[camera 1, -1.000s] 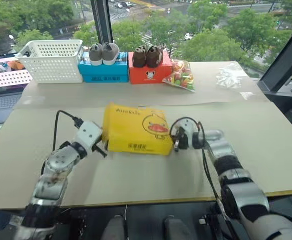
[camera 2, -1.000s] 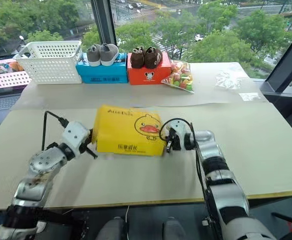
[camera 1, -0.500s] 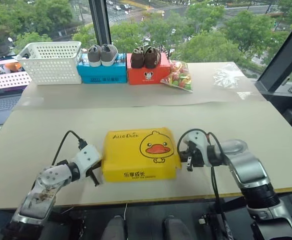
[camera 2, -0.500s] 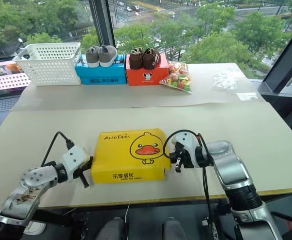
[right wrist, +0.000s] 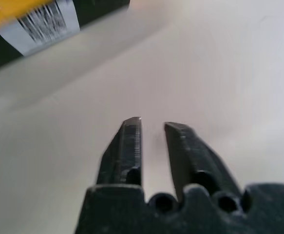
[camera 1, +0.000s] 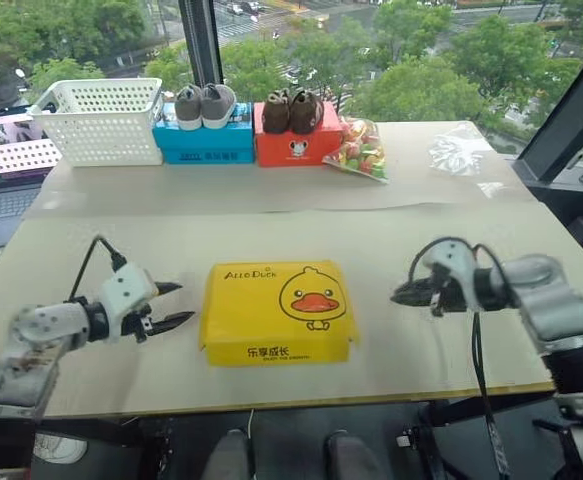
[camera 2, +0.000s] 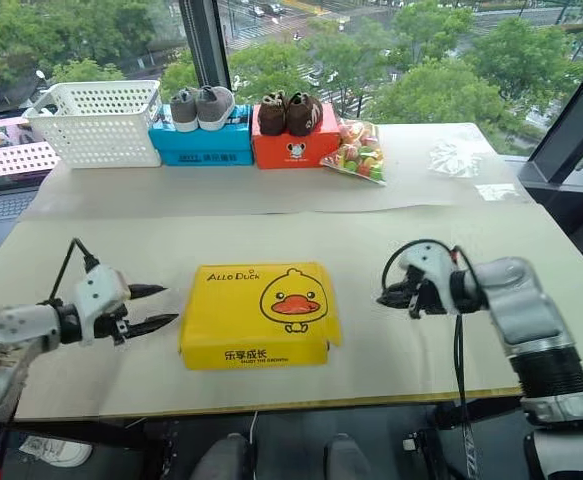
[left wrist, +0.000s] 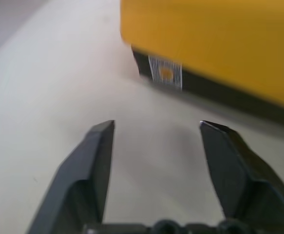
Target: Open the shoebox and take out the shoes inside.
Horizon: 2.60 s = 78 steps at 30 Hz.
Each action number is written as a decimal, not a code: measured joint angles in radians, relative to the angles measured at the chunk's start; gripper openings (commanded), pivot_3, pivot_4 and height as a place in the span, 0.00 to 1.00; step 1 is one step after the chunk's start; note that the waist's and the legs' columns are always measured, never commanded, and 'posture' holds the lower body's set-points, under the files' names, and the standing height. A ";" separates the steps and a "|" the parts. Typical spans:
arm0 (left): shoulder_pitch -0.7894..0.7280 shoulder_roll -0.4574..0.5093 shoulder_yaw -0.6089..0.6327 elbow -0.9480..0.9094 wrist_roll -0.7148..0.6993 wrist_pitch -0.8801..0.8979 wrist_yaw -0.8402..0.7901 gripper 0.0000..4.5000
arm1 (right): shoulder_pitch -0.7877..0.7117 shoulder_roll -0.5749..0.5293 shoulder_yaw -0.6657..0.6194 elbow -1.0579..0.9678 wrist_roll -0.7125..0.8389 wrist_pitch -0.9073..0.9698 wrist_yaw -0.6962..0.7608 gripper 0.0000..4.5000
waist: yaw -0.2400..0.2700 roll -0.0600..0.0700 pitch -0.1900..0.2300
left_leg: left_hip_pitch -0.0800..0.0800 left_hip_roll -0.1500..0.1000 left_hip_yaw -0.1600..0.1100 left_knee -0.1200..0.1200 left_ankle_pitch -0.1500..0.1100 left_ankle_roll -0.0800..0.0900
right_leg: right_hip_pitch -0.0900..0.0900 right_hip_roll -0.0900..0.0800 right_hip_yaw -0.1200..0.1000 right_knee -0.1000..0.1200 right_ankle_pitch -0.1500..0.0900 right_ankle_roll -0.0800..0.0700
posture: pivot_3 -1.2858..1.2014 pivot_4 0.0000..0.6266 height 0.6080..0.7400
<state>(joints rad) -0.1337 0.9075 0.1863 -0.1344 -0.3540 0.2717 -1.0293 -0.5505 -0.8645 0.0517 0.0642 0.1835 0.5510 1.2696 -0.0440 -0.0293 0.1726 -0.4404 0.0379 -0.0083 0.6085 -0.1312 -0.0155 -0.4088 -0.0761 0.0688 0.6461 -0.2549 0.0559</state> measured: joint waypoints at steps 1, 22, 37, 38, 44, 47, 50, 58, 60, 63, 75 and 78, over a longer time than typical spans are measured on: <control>-0.007 0.019 0.030 -0.028 -0.042 0.045 -0.012 0.99 | -0.008 -0.018 -0.012 -0.017 0.024 0.017 0.016 0.57 | -0.001 0.000 0.000 | 0.001 0.000 0.000 0.000 0.000 0.000 | 0.001 0.000 0.000 0.000 0.000 0.000 | 0.52 0.24 1.00; -0.263 0.477 0.245 -0.286 -0.710 0.686 -0.202 1.00 | 0.206 -0.106 0.142 -0.305 0.229 0.241 0.068 0.36 | 0.003 -0.004 0.003 | 0.000 0.003 0.003 0.000 -0.002 -0.001 | -0.001 0.002 0.000 0.001 -0.007 0.005 | 0.52 0.24 1.00; -0.195 0.524 0.215 -0.264 -0.592 0.661 -0.337 1.00 | 0.173 0.133 0.165 -0.213 0.240 0.236 -0.039 0.02 | 0.003 -0.006 0.004 | 0.000 0.006 0.004 0.001 -0.002 -0.001 | -0.002 0.005 0.000 0.001 -0.006 0.004 | 0.52 0.24 1.00; -0.195 0.524 0.215 -0.261 -0.590 0.659 -0.340 1.00 | 0.168 0.157 0.159 -0.213 0.248 0.239 -0.053 0.02 | 0.003 -0.006 0.004 | 0.000 0.006 0.004 0.001 -0.002 -0.001 | -0.002 0.005 0.000 0.001 -0.006 0.004 | 0.52 0.24 1.00; -0.124 0.527 0.234 -0.256 -0.549 0.645 -0.415 1.00 | 0.116 0.233 0.085 -0.251 0.425 0.360 -0.073 0.02 | 0.001 -0.006 0.004 | 0.000 0.007 0.004 0.001 -0.002 -0.001 | -0.003 0.007 0.001 0.002 -0.005 0.002 | 0.52 0.24 1.00; -0.058 0.524 0.277 -0.265 -0.515 0.643 -0.449 1.00 | 0.047 0.213 0.026 -0.265 0.528 0.443 -0.065 0.02 | 0.002 -0.007 0.004 | -0.001 0.008 0.004 0.001 -0.002 -0.001 | -0.003 0.007 0.001 0.001 -0.004 0.001 | 0.52 0.24 1.00; 0.002 0.495 0.337 -0.290 -0.503 0.647 -0.457 1.00 | -0.039 0.215 -0.035 -0.252 0.626 0.513 -0.070 0.02 | 0.001 -0.007 0.004 | -0.001 0.009 0.004 0.001 -0.002 -0.001 | -0.004 0.008 0.001 0.001 -0.004 0.000 | 0.52 0.24 1.00; 0.068 0.442 0.507 -0.387 -0.544 0.742 -0.444 1.00 | -0.357 0.371 -0.107 0.041 0.630 0.509 -0.235 0.02 | -0.003 -0.007 0.005 | -0.003 0.013 0.005 0.000 -0.002 -0.001 | -0.010 0.012 0.002 0.003 0.001 -0.009 | 0.52 0.24 1.00; 0.073 0.439 0.569 -0.406 -0.567 0.788 -0.442 1.00 | -0.453 0.424 -0.101 0.215 0.528 0.398 -0.334 0.02 | -0.004 -0.007 0.005 | -0.004 0.014 0.005 0.000 -0.002 -0.001 | -0.012 0.013 0.003 0.003 0.002 -0.009 | 0.52 0.24 1.00; 0.074 0.425 0.618 -0.433 -0.603 0.830 -0.417 1.00 | -0.559 0.473 -0.089 0.485 0.350 0.165 -0.487 0.02 | -0.001 -0.007 0.005 | -0.005 0.013 0.005 0.000 -0.002 -0.001 | -0.012 0.013 0.003 0.003 0.002 -0.009 | 0.52 0.24 1.00; 0.173 0.403 0.572 -0.460 -0.522 0.784 -0.355 1.00 | -0.478 0.291 0.137 0.190 0.243 0.102 -0.111 0.02 | -0.001 -0.002 0.009 | -0.007 0.014 0.005 0.000 -0.002 -0.003 | -0.015 0.015 0.003 0.005 0.002 -0.010 | 0.52 0.24 1.00; 0.187 0.407 0.469 -0.388 -0.395 0.659 -0.331 1.00 | -0.434 0.258 0.186 0.022 0.255 0.147 -0.048 0.02 | -0.004 -0.003 0.008 | -0.004 0.015 0.005 0.000 -0.002 -0.003 | -0.013 0.016 0.003 0.006 0.001 -0.011 | 0.52 0.24 1.00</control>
<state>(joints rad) 0.0536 1.3142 0.6550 -0.5220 -0.7491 0.9311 -1.3599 -0.9848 -0.6063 0.2375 0.0859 0.4382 0.6977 1.2216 -0.0479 -0.0320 0.1811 -0.4439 0.0533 -0.0032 0.6086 -0.1336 -0.0187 -0.4219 -0.0606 0.0718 0.6521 -0.2540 0.0445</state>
